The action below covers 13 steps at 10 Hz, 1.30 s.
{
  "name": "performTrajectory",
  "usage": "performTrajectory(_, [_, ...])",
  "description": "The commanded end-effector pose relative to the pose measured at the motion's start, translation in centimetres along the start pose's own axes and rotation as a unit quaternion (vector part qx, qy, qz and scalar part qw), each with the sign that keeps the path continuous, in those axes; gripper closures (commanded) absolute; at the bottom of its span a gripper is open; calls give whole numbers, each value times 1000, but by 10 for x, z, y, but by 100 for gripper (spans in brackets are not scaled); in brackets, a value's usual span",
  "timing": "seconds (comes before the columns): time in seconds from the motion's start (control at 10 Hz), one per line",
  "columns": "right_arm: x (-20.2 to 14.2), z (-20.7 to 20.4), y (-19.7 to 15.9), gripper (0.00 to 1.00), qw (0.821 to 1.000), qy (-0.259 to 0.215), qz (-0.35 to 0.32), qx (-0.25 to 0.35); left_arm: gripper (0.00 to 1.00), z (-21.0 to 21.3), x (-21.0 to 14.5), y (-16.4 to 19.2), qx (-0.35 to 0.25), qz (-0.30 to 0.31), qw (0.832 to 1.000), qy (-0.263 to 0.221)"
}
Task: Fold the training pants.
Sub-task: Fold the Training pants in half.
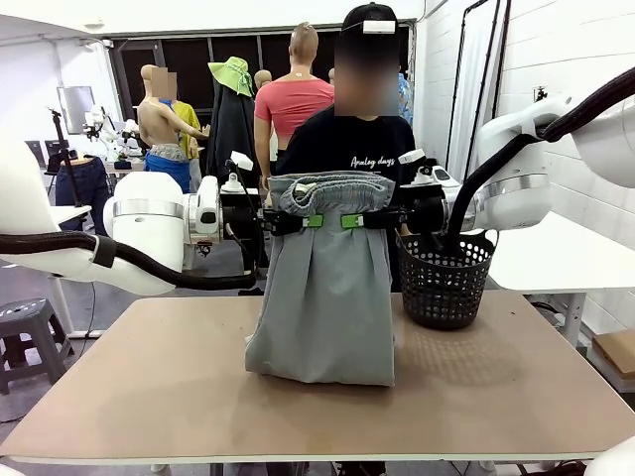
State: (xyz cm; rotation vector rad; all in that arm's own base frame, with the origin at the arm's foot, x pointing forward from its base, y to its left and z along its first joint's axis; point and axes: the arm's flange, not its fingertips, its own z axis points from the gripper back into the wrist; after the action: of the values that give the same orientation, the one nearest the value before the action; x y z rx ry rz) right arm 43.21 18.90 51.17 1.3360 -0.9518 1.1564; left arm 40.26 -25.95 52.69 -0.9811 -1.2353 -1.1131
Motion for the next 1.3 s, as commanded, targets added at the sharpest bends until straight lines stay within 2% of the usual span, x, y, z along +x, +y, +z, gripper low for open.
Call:
performTrajectory(0.0, [2,0,2,100,1000,0,3,1,100,1,1,-1,-2,-2,1000,-2])
performTrajectory(1.2, [2,0,2,100,1000,0,3,1,100,1,1,-1,-2,-2,1000,-2])
